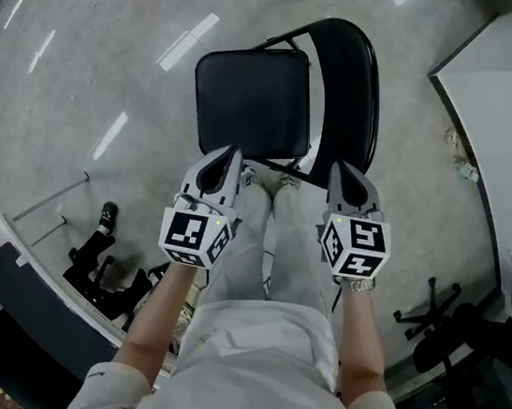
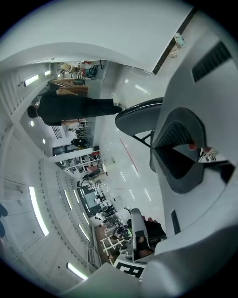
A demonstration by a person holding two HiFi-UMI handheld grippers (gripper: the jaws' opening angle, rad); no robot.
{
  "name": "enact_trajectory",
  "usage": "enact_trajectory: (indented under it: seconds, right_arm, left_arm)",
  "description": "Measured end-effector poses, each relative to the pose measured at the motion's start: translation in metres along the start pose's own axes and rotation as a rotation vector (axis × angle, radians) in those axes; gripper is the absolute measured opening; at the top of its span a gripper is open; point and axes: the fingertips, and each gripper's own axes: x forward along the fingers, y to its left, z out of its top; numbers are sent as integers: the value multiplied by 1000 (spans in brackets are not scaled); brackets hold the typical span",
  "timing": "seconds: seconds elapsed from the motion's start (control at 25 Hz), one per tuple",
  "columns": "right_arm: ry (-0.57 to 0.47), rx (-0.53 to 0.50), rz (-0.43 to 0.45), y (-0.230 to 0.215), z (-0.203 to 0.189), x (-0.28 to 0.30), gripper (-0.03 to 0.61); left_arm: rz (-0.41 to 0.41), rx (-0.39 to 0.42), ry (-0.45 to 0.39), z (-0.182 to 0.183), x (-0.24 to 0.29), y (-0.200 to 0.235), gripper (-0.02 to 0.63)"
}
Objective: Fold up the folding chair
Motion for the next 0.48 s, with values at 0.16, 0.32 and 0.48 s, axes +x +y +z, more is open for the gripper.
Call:
enact_trajectory:
  seconds: [0.16, 0.32, 0.48]
  right_arm:
    - [-17, -15, -14, -22, 5, 15, 5]
    - [-53, -76, -49, -47, 20, 33, 5]
    - [-82, -134, -100, -77, 34, 51, 5]
  left_arm:
    - [-11, 5, -19, -1, 29, -4, 11]
    - [-32, 2, -36, -7, 58, -12, 11]
    - [-55, -3, -30, -25, 81, -20, 11]
